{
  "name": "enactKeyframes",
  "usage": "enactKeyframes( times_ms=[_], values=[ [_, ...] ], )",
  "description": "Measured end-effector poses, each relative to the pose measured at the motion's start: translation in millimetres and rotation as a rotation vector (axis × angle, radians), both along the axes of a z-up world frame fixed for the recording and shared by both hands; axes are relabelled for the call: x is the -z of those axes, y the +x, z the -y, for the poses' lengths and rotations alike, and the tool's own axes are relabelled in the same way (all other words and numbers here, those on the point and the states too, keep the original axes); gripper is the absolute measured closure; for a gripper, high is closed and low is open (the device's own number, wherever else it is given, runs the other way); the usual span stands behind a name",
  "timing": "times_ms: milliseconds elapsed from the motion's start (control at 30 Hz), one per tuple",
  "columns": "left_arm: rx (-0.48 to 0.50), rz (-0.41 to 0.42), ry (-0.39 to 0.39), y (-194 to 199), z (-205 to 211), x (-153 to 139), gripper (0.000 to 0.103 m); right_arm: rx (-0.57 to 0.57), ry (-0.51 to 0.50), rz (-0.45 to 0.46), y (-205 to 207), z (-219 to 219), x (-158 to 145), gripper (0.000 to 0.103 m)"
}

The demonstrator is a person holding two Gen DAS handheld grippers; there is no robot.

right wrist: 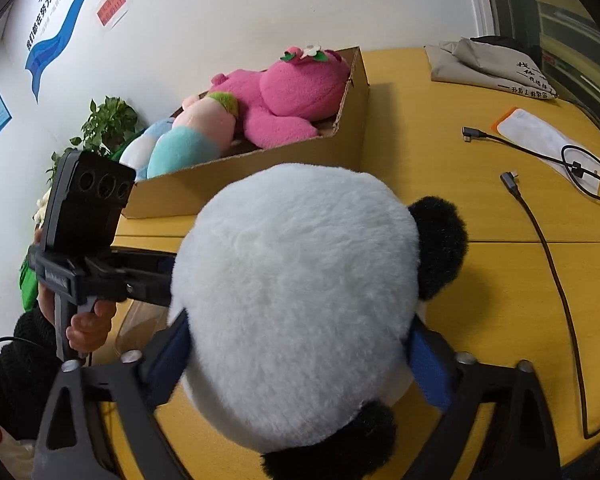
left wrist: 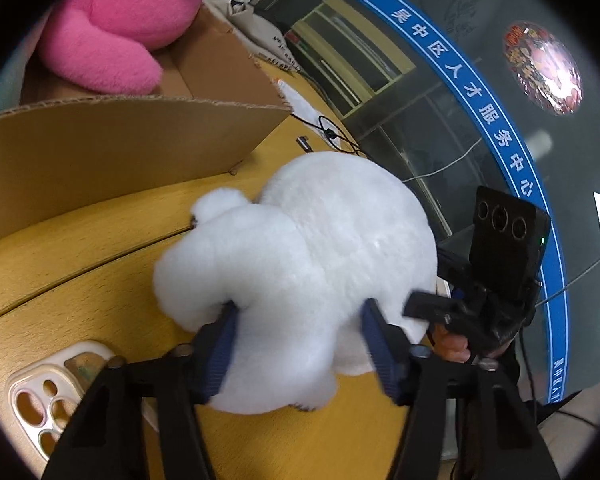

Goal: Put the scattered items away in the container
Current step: 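Close both tools on the white panda plush's body, then lift the panda plush with both tools and carry it over the box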

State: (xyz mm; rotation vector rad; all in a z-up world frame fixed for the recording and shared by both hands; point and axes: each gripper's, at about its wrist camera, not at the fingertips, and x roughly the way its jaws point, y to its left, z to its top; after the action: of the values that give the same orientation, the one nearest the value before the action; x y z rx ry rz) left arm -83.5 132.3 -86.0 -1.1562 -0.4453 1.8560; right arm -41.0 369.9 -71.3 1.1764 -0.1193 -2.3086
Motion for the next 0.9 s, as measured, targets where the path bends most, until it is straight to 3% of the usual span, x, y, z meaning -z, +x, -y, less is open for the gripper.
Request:
enactKeyframes(
  times_ms=[233, 467, 567, 700, 767, 833, 900],
  values=[
    [-0.051, -0.087, 0.01, 16.5, 11.3, -4.1, 0.07, -0.022, -0.024, -0.036, 15.3, 9.5, -8.3, 0.024],
    [-0.088, -0.197, 0.02, 32.6, 28.6, -41.6, 0.073, -0.047, -0.103, -0.137, 30.8, 18.4, -38.3, 0.025],
    [-0.102, -0.118, -0.013, 21.6, 37.9, -28.6, 0.07, -0.062, -0.101, -0.14, 27.0, 23.7, -44.9, 0.024],
    [-0.123, -0.027, -0.071, 17.4, 49.7, 8.4, 0.071, -0.067, -0.039, -0.071, 17.6, 31.4, -16.2, 0.023],
    [-0.106, 0.004, -0.057, 18.9, 51.3, 18.5, 0.061, -0.051, -0.062, -0.054, 16.7, 24.2, -7.5, 0.023],
    [-0.082, 0.022, -0.045, 20.0, 49.7, 22.8, 0.043, -0.054, -0.059, -0.053, 17.4, 20.3, -7.8, 0.023],
    [-0.05, 0.015, -0.042, 20.5, 45.1, 23.9, 0.041, -0.065, -0.045, -0.05, 18.5, 19.9, -8.1, 0.022]
  ],
)
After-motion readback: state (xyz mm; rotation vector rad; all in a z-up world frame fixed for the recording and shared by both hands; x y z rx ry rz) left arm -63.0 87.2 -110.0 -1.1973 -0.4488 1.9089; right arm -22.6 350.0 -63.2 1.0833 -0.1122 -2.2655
